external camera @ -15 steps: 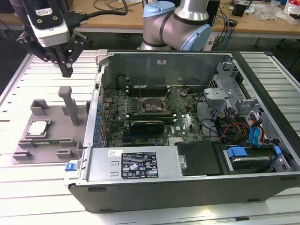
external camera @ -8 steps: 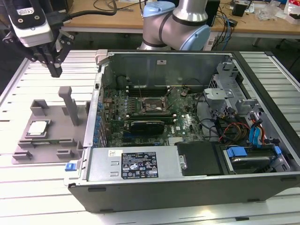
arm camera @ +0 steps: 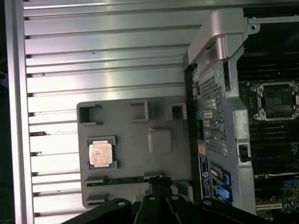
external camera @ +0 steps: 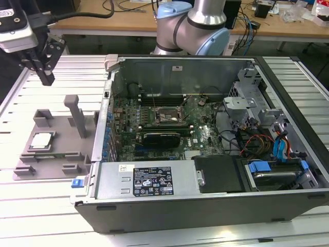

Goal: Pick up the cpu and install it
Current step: 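Reach for the cpu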

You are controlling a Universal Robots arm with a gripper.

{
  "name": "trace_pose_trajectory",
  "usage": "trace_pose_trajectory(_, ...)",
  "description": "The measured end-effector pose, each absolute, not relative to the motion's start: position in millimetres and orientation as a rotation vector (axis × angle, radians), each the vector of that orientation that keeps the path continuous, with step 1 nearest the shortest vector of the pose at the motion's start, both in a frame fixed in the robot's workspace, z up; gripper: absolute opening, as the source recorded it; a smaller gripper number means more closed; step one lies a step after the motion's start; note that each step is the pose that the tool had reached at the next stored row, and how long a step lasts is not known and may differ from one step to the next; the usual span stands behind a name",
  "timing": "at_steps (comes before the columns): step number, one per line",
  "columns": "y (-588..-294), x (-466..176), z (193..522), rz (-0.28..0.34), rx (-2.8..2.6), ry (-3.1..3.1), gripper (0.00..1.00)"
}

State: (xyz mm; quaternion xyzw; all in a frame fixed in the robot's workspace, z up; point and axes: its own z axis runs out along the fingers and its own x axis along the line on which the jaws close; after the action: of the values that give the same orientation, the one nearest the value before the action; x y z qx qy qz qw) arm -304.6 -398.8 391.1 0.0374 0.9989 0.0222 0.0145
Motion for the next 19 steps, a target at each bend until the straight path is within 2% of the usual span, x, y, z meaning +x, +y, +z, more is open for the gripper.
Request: trace_pose_trajectory(19, -399, -347, 354, 0.069, 0.116, 3.11, 0.11)
